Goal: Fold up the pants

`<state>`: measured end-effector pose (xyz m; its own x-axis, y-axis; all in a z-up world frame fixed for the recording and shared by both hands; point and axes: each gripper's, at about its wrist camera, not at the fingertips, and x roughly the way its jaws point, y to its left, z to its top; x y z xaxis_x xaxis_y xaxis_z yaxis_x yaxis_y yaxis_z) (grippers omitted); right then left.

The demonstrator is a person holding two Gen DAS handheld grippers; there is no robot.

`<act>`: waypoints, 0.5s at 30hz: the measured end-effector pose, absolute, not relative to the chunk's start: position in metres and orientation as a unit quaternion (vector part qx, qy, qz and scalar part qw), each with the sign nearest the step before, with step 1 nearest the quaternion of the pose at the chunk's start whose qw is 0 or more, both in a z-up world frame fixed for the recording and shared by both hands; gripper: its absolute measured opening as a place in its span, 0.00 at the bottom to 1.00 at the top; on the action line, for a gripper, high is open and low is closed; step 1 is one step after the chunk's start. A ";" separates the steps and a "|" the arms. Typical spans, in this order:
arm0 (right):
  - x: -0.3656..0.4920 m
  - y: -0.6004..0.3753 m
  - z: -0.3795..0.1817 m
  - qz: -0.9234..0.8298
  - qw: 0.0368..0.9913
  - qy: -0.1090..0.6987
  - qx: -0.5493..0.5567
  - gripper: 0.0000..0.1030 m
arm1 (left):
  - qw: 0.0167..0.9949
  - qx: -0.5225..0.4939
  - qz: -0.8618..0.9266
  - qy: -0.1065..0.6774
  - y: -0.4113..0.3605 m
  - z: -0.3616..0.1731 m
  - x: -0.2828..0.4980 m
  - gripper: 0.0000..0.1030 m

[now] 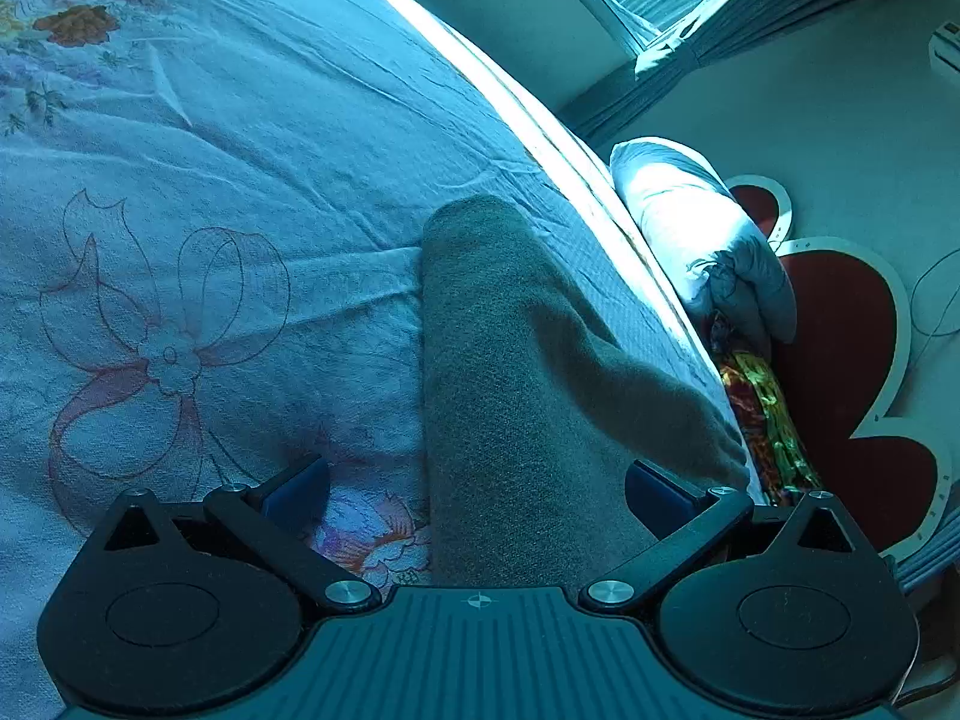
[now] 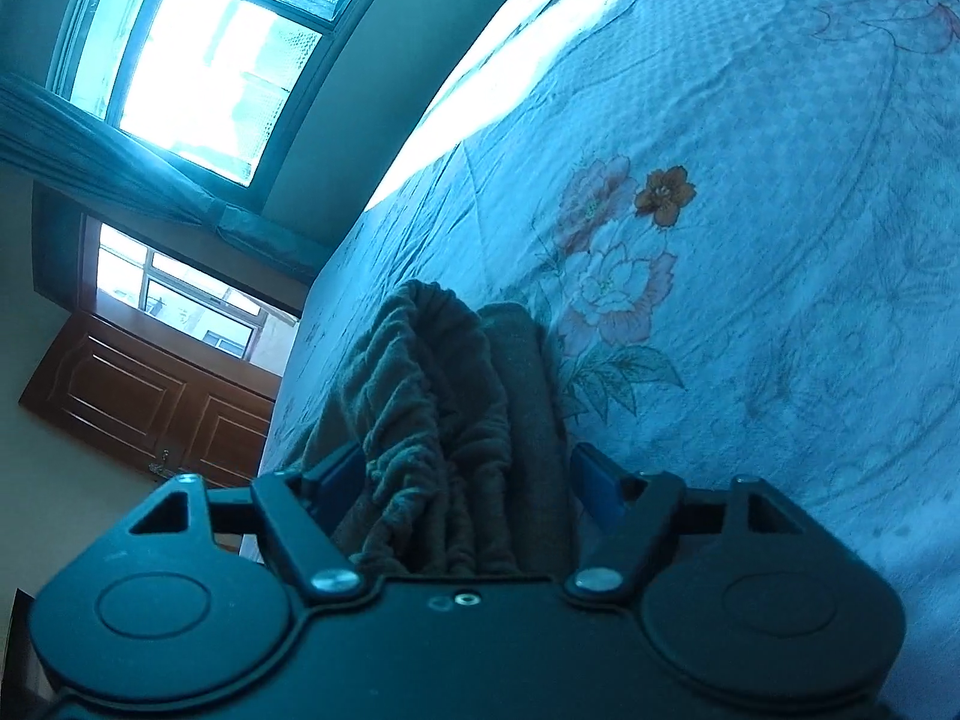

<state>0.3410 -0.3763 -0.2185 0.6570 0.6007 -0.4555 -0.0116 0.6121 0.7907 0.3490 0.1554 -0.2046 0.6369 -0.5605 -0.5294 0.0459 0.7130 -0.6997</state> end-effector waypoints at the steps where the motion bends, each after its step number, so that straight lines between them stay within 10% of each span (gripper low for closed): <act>1: 0.344 -0.373 -0.219 0.188 0.818 0.372 0.396 0.67 | 0.831 -0.351 -0.184 0.389 0.159 -0.206 0.353 1.00; 13: 0.354 -0.374 -0.229 0.216 0.801 0.373 0.416 0.66 | 0.794 -0.396 -0.245 0.391 0.148 -0.220 0.366 0.99; 15: 0.359 -0.374 -0.233 0.213 0.799 0.377 0.417 0.63 | 0.795 -0.420 -0.212 0.384 0.152 -0.227 0.368 0.84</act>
<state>0.3590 -0.3740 -0.2328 0.6253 0.6543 -0.4253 -0.0252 0.5617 0.8269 0.3681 0.1521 -0.2268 0.6157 -0.6591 -0.4318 0.0141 0.5571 -0.8303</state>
